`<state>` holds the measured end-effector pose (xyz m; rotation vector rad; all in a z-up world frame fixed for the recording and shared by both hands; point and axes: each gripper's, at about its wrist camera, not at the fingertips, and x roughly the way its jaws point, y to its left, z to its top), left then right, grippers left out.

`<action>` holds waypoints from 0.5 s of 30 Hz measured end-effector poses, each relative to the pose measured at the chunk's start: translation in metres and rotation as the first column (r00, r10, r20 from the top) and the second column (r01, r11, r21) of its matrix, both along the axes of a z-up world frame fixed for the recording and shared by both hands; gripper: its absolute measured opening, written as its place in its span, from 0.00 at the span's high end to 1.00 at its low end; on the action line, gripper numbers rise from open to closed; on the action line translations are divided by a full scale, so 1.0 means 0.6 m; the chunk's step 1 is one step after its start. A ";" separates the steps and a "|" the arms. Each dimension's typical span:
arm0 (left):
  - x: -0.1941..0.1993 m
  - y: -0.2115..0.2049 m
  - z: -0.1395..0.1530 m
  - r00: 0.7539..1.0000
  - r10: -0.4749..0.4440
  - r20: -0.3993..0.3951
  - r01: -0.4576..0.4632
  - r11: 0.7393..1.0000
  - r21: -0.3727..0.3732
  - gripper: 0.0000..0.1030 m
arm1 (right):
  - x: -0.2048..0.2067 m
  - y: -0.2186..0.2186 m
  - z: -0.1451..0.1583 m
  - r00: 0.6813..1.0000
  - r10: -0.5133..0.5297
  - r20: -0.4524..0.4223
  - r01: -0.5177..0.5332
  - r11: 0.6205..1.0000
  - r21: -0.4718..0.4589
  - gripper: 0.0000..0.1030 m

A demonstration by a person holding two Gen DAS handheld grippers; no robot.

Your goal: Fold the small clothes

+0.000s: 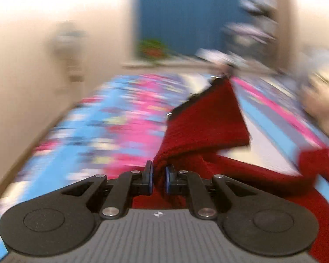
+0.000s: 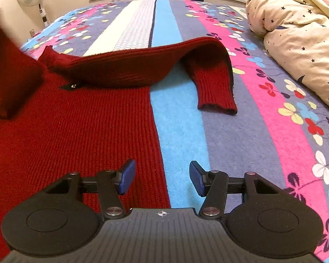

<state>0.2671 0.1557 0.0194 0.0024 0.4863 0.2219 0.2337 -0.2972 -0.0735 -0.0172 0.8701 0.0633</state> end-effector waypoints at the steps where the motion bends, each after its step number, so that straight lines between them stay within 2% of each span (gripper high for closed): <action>1: -0.018 0.065 0.003 0.995 0.096 0.027 -0.096 0.995 0.010 0.88 | 0.000 0.002 -0.002 1.000 0.003 -0.002 -0.003 1.000 -0.003 0.46; 2: -0.032 0.121 0.005 0.981 0.189 0.041 -0.190 0.982 0.023 0.86 | 0.000 0.004 -0.003 1.000 0.006 -0.003 -0.006 1.000 -0.006 0.46; 3: -0.042 0.170 0.003 0.953 0.300 0.043 -0.302 0.953 0.041 0.82 | -0.001 0.007 -0.004 1.000 0.008 -0.004 -0.009 1.000 -0.012 0.46; 4: -0.055 0.221 -0.005 0.902 0.430 0.029 -0.431 0.901 0.049 0.70 | -0.001 0.009 -0.006 1.000 0.012 -0.007 -0.012 1.000 -0.019 0.46; 5: -0.071 0.263 -0.014 0.838 0.545 0.013 -0.546 0.837 0.036 0.66 | -0.001 0.010 -0.007 1.000 0.017 -0.007 -0.017 1.000 -0.021 0.46; 6: -0.090 0.290 -0.024 0.785 0.619 0.019 -0.620 0.785 0.003 0.62 | -0.001 0.012 -0.008 1.000 0.020 -0.005 -0.021 1.000 -0.020 0.46; 7: -0.111 0.302 -0.038 0.760 0.649 0.042 -0.648 0.761 -0.030 0.55 | 0.000 0.013 -0.008 1.000 0.023 -0.001 -0.023 1.000 -0.016 0.46; 8: -0.117 0.303 -0.051 0.752 0.659 0.025 -0.658 0.752 -0.036 0.53 | 0.000 0.014 -0.009 1.000 0.023 0.002 -0.023 1.000 -0.015 0.46; 9: -0.107 0.304 -0.054 0.746 0.665 -0.036 -0.666 0.745 -0.042 0.53 | 0.001 0.016 -0.011 1.000 0.023 0.003 -0.023 1.000 -0.015 0.46; 10: -0.096 0.297 -0.051 0.768 0.639 -0.043 -0.640 0.764 -0.088 0.52 | 0.003 0.017 -0.012 1.000 0.024 0.005 -0.024 1.000 -0.016 0.46; 11: -0.085 0.280 -0.045 0.812 0.584 0.009 -0.578 0.806 -0.124 0.50 | 0.005 0.018 -0.013 1.000 0.025 0.008 -0.025 1.000 -0.016 0.46; 12: -0.071 0.263 -0.044 0.846 0.532 0.034 -0.525 0.843 -0.114 0.46 | 0.008 0.019 -0.013 1.000 0.022 0.017 -0.021 1.000 -0.020 0.46; 13: -0.047 0.231 -0.045 0.897 0.439 0.042 -0.435 0.897 -0.084 0.41 | 0.012 0.019 -0.012 0.999 0.015 0.030 -0.014 1.000 -0.025 0.47; 15: -0.018 0.182 -0.061 0.961 0.275 0.019 -0.273 0.960 -0.067 0.40 | 0.024 0.015 -0.010 0.998 -0.012 0.058 0.013 0.999 -0.030 0.47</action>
